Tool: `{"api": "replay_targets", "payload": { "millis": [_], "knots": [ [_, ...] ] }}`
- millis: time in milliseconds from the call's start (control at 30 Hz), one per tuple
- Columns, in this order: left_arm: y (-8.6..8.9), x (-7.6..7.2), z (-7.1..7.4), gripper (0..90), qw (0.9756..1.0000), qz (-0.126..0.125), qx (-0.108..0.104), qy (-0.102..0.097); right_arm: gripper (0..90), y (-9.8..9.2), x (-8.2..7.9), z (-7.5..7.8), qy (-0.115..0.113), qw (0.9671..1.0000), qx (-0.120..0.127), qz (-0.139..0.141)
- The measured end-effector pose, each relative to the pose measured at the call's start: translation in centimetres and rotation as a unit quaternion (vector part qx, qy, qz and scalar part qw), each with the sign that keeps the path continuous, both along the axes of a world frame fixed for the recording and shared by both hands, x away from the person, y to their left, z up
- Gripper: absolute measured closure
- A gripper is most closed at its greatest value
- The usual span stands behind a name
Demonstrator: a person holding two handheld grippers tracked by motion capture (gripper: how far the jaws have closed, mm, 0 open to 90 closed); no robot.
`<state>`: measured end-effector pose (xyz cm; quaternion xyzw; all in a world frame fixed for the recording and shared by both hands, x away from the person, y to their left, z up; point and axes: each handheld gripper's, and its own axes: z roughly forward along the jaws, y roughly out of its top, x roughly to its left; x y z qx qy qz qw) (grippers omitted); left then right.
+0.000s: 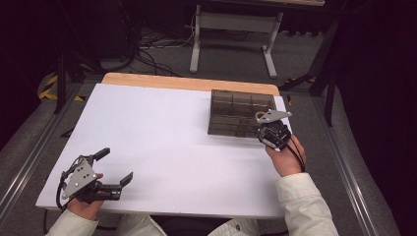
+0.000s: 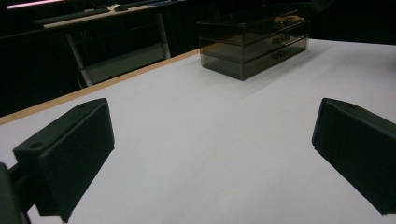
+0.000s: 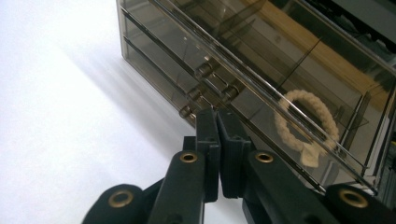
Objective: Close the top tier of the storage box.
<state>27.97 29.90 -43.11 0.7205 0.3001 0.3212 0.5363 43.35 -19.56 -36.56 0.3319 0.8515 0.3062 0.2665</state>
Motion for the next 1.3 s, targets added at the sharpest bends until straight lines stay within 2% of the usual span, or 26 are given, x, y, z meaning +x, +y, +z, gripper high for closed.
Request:
{"api": "replay_targets", "payload": {
  "millis": [133,167,200,300,433,600,633,667,733,767,800,967,1100,1267,1300],
  "knots": [
    [0.0,0.0,0.0,0.1,1.0,0.001,0.0,0.0,76.2,0.2,-0.8,0.7,-0.011,0.9996,0.017,0.02],
    [0.0,0.0,0.0,0.1,1.0,0.001,0.0,0.0,76.2,0.2,-0.8,0.7,-0.011,0.9996,0.017,0.02],
    [0.0,0.0,0.0,0.1,1.0,0.001,0.001,0.001,69.4,0.3,-1.4,1.0,-0.02,0.9992,0.024,0.027],
    [0.0,0.1,0.0,0.1,1.0,0.0,0.0,0.001,59.3,0.4,-2.2,1.5,-0.032,0.9978,0.04,0.041],
    [-0.1,0.1,-0.1,0.1,1.0,-0.001,0.002,0.001,47.3,0.5,-3.4,2.1,-0.034,0.9942,0.075,0.068],
    [0.0,0.1,0.0,0.1,1.0,0.002,0.006,-0.001,37.3,0.8,-4.6,2.2,-0.04,0.9897,0.096,0.098],
    [0.0,0.1,0.0,0.1,1.0,0.001,0.001,0.002,35.1,0.8,-4.9,2.1,-0.043,0.9883,0.101,0.106],
    [0.0,0.1,0.0,0.1,1.0,0.001,0.001,0.002,35.1,0.8,-4.9,2.1,-0.043,0.9883,0.101,0.106],
    [0.0,0.1,0.0,0.1,1.0,0.001,0.0,0.002,27.3,0.8,-5.5,2.0,-0.047,0.9841,0.124,0.119],
    [0.0,0.1,0.0,0.1,1.0,0.001,0.0,0.002,27.3,0.8,-5.5,2.0,-0.047,0.9841,0.124,0.119],
    [0.0,0.1,0.0,0.1,1.0,0.0,0.0,0.003,21.5,0.9,-5.9,1.7,-0.051,0.9807,0.139,0.128],
    [0.0,0.0,0.0,0.1,1.0,0.0,0.001,0.002,7.0,1.1,-6.6,1.0,-0.073,0.9753,0.159,0.135],
    [0.0,0.0,0.0,0.1,1.0,-0.001,0.001,0.002,3.8,1.0,-7.3,0.2,-0.088,0.9661,0.183,0.16],
    [0.0,0.0,0.0,0.1,1.0,0.0,0.002,0.001,2.9,1.1,-8.1,-0.9,-0.096,0.9596,0.197,0.176],
    [0.1,0.1,0.0,0.1,1.0,-0.007,0.006,0.0,2.6,1.1,-8.2,-1.2,-0.096,0.9585,0.201,0.178]
  ]
}}
